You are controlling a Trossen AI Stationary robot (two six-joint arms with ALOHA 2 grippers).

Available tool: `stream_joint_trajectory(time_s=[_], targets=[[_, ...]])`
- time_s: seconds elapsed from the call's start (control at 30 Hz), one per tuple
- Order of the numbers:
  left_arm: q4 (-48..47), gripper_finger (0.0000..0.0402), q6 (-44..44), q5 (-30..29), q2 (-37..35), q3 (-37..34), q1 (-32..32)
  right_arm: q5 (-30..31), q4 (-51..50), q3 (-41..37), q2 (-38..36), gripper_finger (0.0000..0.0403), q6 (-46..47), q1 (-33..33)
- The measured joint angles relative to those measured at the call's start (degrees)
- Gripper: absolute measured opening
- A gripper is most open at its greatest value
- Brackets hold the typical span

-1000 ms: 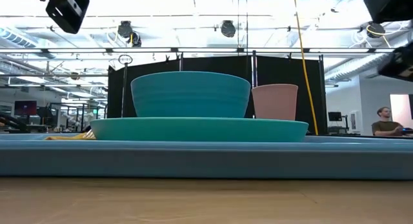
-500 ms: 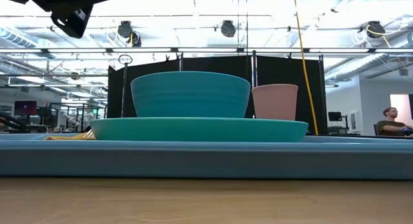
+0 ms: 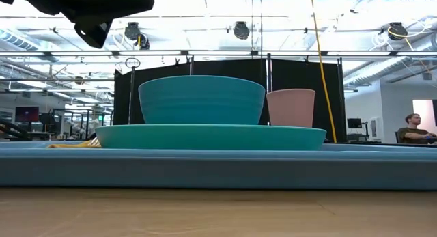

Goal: Set up tray
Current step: Put the knife on top of the yellow napkin beside the spoon

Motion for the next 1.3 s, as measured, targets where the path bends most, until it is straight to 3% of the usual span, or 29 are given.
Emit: stream_joint_trajectory(time_s=[1.0,1.3], targets=[[-0.53,0.0063,-0.94,2.08,0.00,0.00,0.40,-0.07,1.03,0.50,12.78,0.0165,1.52,5.33],[-0.53,0.0063,-0.93,2.08,0.00,0.00,0.33,2.11,-1.38,0.55,12.93,0.0103,-0.65,5.44]])
